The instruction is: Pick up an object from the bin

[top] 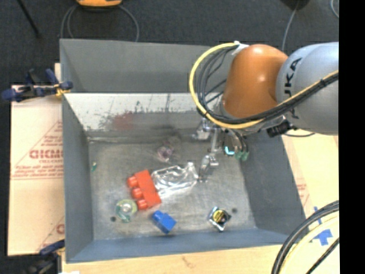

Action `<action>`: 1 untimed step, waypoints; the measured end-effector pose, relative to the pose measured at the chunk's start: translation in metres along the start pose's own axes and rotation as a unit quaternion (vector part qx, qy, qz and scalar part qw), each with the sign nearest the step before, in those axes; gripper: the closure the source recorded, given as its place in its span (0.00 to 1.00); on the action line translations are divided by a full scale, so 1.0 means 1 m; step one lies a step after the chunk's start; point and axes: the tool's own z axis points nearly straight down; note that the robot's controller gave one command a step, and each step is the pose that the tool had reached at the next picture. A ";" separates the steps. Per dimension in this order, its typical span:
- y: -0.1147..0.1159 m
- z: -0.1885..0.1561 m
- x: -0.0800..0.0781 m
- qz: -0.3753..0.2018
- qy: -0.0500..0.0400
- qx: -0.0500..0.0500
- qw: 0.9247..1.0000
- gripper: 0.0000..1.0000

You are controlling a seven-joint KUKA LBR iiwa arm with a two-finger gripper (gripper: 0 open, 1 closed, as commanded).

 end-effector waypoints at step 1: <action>0.028 0.057 -0.015 0.072 -0.003 -0.001 0.997 0.00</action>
Offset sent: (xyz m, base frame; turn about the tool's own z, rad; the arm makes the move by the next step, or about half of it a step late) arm 0.0133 0.0279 -0.0567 0.1470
